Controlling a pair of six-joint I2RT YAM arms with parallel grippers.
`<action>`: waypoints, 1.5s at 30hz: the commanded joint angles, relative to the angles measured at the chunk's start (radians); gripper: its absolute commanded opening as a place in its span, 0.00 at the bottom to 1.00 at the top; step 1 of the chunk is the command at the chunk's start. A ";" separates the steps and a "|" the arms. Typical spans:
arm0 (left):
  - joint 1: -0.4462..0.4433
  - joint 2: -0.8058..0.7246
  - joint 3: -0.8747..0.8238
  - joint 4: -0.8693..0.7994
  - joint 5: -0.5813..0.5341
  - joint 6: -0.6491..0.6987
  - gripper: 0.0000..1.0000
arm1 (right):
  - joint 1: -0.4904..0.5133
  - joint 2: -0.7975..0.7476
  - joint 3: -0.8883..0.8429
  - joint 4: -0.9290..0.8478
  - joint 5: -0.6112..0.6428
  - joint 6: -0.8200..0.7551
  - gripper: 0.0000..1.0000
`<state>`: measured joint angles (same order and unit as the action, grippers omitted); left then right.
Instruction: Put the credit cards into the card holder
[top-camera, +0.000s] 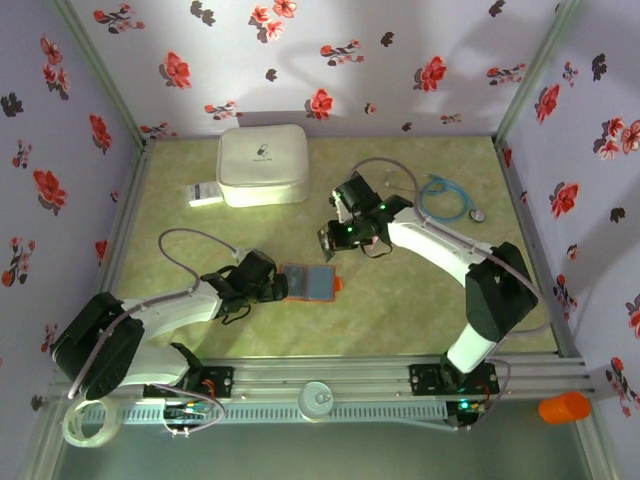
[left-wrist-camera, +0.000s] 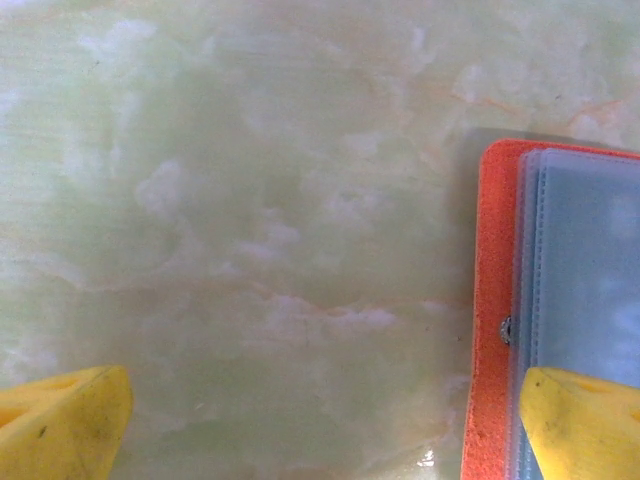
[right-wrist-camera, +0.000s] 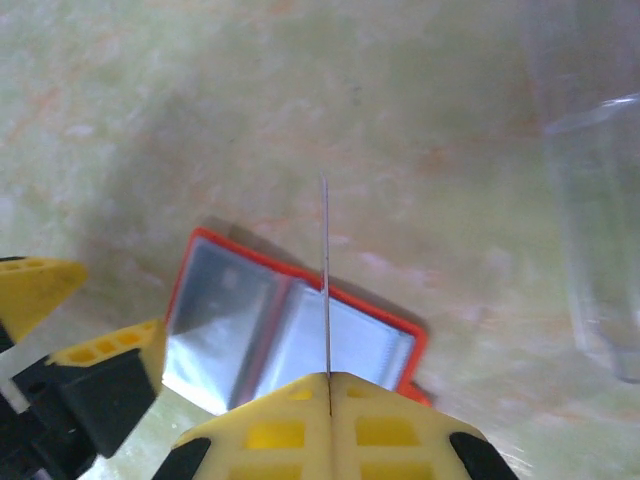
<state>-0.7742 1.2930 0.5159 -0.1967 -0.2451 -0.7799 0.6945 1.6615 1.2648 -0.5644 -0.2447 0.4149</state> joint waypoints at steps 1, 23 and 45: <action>-0.004 -0.025 0.000 -0.025 -0.030 -0.012 1.00 | 0.031 0.037 -0.006 0.067 -0.049 0.016 0.00; -0.004 -0.026 0.005 -0.024 -0.032 -0.013 1.00 | 0.123 0.148 0.027 -0.001 -0.017 -0.128 0.00; -0.004 -0.007 0.060 -0.040 -0.018 0.026 1.00 | 0.135 0.239 0.082 -0.084 -0.010 -0.172 0.00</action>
<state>-0.7742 1.2762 0.5343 -0.2153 -0.2512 -0.7769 0.8227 1.8771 1.3327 -0.5961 -0.2695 0.2680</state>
